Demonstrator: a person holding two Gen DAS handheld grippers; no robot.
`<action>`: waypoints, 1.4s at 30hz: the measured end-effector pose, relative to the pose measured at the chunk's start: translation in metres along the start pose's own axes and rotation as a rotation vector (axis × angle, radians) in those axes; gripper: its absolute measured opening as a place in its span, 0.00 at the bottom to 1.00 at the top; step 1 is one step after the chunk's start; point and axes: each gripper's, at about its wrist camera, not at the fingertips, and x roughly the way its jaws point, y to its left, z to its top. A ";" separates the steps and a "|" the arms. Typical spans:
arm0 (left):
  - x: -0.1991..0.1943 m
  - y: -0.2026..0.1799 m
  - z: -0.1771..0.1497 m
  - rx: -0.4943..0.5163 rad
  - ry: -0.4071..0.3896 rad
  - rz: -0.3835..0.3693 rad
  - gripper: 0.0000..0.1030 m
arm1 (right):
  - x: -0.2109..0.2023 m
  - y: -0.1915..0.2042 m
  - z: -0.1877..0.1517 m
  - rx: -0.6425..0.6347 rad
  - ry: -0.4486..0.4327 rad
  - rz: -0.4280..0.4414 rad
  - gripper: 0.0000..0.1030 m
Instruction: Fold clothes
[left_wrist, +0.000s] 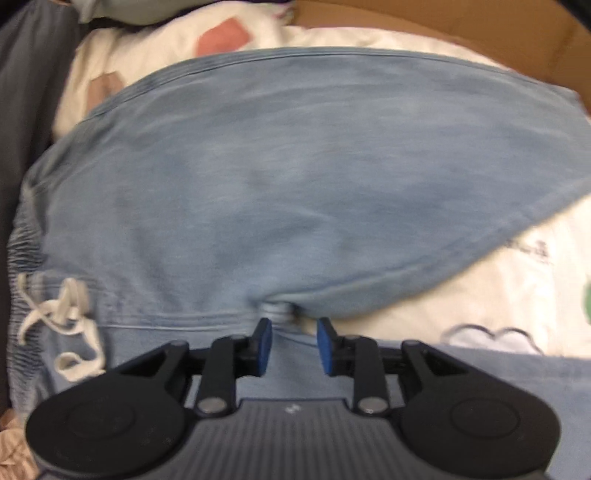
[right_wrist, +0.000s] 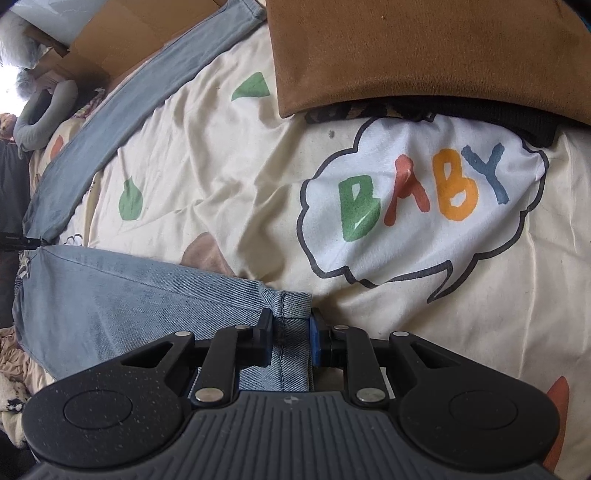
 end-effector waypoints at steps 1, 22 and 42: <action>-0.002 -0.005 -0.002 0.013 -0.008 -0.012 0.27 | 0.001 0.000 0.000 0.002 0.002 -0.001 0.18; 0.021 -0.026 -0.014 -0.015 0.048 -0.085 0.24 | 0.005 -0.002 -0.001 0.020 0.020 0.002 0.18; 0.040 0.017 -0.007 -0.465 0.036 -0.021 0.13 | 0.007 -0.003 -0.002 0.018 0.019 0.000 0.19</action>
